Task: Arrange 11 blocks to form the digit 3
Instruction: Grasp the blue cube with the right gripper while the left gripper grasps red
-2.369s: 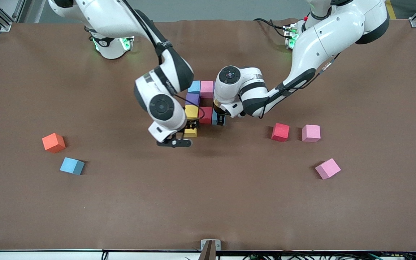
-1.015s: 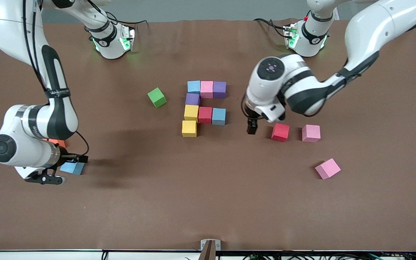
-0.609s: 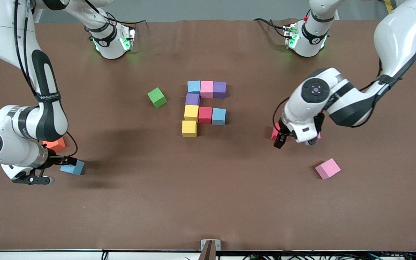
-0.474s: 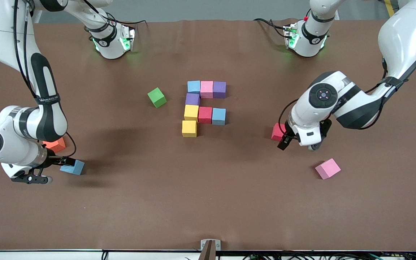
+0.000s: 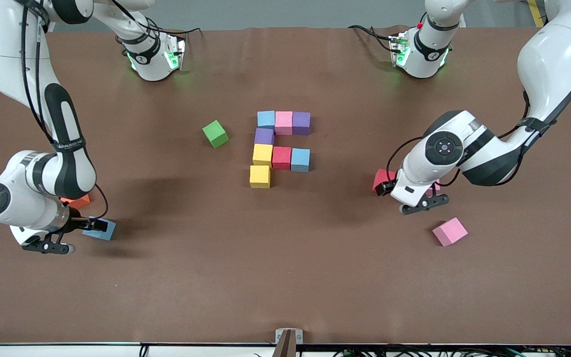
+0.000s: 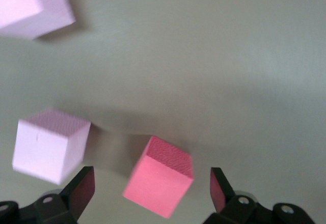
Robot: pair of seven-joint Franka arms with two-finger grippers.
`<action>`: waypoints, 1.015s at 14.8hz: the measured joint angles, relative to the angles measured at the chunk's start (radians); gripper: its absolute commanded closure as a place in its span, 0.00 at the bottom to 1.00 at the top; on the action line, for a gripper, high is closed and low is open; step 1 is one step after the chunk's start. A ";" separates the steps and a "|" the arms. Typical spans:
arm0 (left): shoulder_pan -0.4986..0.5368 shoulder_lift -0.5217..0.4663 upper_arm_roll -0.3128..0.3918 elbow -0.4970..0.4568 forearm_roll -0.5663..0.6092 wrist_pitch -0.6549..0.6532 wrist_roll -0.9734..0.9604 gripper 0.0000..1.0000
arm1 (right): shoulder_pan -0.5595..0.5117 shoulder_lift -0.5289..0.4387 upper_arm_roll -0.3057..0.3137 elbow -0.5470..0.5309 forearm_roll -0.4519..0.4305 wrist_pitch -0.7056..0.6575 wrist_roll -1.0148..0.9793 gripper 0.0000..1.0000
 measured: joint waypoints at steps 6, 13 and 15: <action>-0.086 0.024 0.065 -0.002 0.000 0.001 0.202 0.00 | -0.004 0.023 0.000 0.000 0.002 0.052 -0.013 0.00; -0.128 0.026 0.116 -0.001 0.000 0.001 0.310 0.00 | -0.014 0.038 0.002 -0.013 0.002 0.087 -0.027 0.00; -0.125 0.027 0.131 -0.003 0.000 0.002 0.334 0.00 | -0.014 0.040 0.005 -0.026 0.002 0.103 -0.027 0.00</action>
